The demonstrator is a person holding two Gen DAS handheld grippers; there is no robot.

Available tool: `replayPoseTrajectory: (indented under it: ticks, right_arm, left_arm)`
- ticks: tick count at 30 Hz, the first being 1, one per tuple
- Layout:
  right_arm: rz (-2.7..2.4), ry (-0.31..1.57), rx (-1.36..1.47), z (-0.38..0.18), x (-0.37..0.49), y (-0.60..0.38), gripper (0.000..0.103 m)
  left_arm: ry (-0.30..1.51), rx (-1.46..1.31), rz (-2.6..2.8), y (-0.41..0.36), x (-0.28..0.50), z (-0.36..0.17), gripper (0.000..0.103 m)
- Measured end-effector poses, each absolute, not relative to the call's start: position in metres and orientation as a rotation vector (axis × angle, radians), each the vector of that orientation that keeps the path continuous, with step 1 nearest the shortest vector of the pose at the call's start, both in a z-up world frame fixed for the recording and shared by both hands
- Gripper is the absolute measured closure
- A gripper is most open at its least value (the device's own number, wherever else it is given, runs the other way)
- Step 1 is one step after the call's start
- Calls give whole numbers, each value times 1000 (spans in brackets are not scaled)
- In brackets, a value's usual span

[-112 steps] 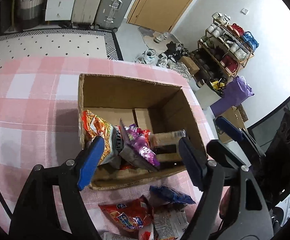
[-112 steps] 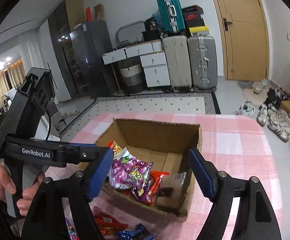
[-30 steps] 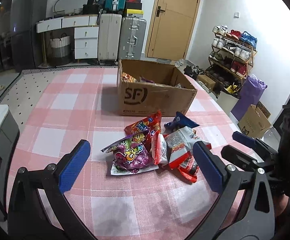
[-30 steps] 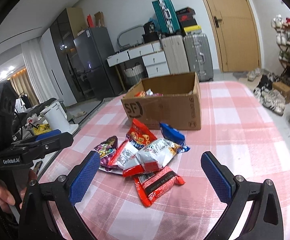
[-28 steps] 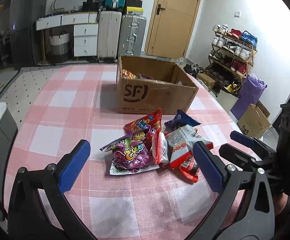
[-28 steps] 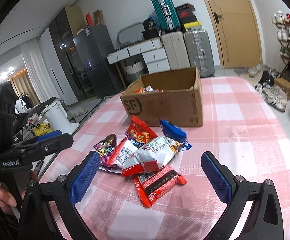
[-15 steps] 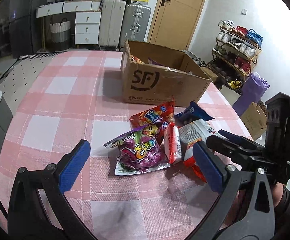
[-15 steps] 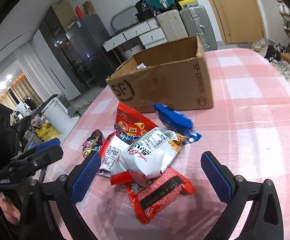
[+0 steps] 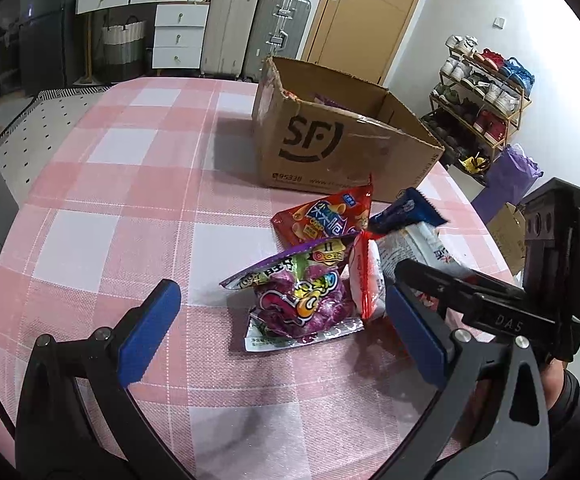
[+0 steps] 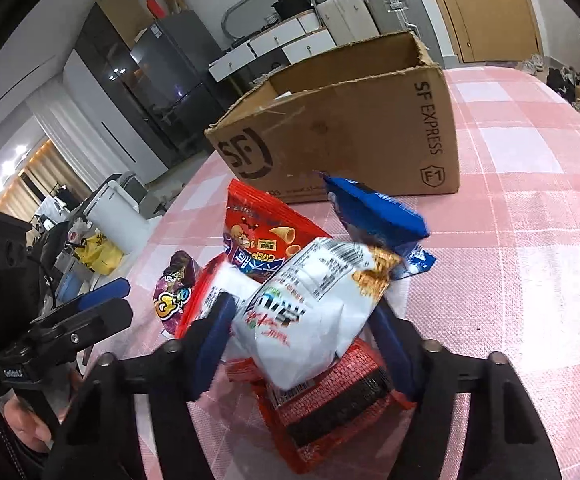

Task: Organize snacks
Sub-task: 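Grasp a white chip bag with the right gripper while the left gripper grasps a purple candy bag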

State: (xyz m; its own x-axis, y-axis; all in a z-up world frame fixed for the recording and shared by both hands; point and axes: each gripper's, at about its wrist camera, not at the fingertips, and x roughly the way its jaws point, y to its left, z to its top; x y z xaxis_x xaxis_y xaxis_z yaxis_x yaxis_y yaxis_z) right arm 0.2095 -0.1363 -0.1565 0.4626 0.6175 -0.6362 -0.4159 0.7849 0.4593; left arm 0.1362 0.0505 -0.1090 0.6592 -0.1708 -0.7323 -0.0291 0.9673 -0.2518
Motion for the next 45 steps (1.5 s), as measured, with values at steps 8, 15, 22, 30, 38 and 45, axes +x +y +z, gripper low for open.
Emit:
replayPoseTrajectory:
  ticks: [8,15,22,30,38,45]
  right_arm:
    - [677,863,292,-157,204,-138,58]
    - [671,821,284,-146,193,-144,58]
    - [663,798,288,-141,182,-154,58]
    - [665,793,293,-142,175,-160,58]
    - [670,787,291,-141,174,-162,58]
    - [676,792,283,-142,174,-160,58]
  left_arm:
    - [863,-272,-66,58,137,-113,1]
    - [881,-285,-58,62,136,-117,1]
    - [926,-308,-57,65,141,-129,1]
    - [975,-369,-83,71,152,-147,1]
    - [991,-399,-133,65,163,-155,1]
    - [992,-408,-133,65,166,-159,7]
